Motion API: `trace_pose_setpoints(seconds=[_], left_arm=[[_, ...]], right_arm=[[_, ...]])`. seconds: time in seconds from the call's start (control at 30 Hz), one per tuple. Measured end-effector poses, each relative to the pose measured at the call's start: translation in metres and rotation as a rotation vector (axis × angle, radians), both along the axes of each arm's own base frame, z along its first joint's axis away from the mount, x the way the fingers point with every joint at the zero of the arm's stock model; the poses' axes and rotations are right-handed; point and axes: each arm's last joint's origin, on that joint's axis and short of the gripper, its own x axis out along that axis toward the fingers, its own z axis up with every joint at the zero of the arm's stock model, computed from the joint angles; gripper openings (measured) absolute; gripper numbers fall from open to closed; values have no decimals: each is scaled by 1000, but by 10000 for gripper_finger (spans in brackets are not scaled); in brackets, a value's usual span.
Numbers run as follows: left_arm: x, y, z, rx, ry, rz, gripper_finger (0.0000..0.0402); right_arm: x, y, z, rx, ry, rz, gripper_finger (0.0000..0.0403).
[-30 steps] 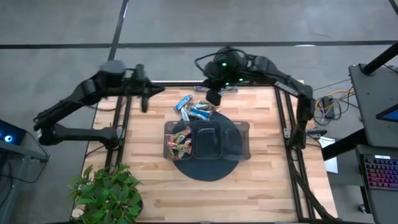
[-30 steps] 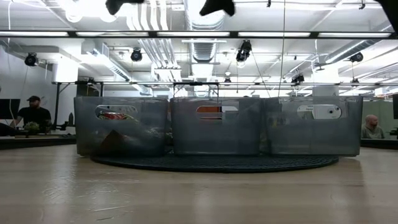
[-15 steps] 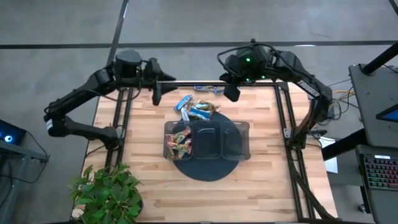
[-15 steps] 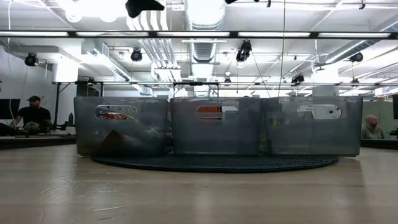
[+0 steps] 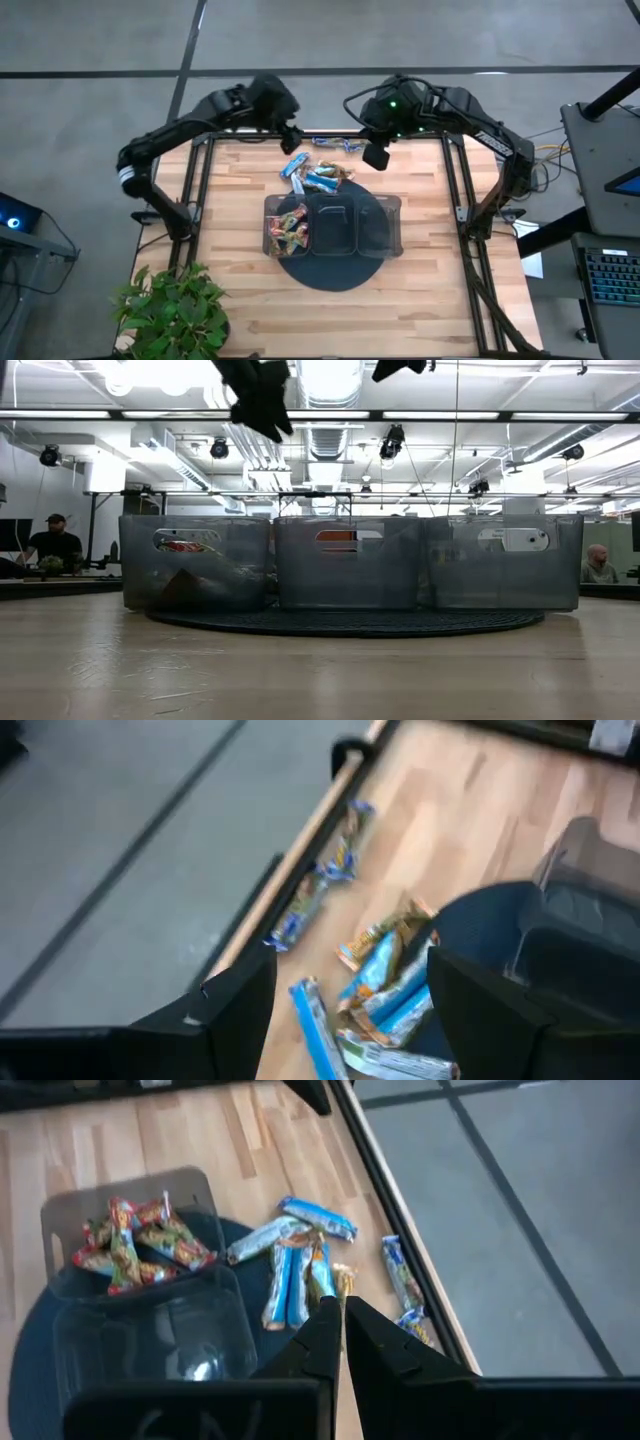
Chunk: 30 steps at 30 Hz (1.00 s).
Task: Pick and place Granola Bars by type
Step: Put the blue granola bar into the middle black bin
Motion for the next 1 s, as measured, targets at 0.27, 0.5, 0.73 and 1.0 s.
trace_pose_setpoints(seconds=[0.27, 0.5, 0.73, 1.0], left_arm=[[37, 24, -53, -104, 165, 21, 241], [53, 46, -100, -179, 312, 71, 241], [50, 65, -126, -225, 350, 135, 241], [35, 78, -160, -285, 372, 189, 241]], right_arm=[[4, -1, -14, 12, 53, 9, 11], [5, -1, -17, 12, 69, 15, 11], [0, 0, -13, 8, 54, 15, 11], [-5, 2, -8, 5, 36, 12, 11]])
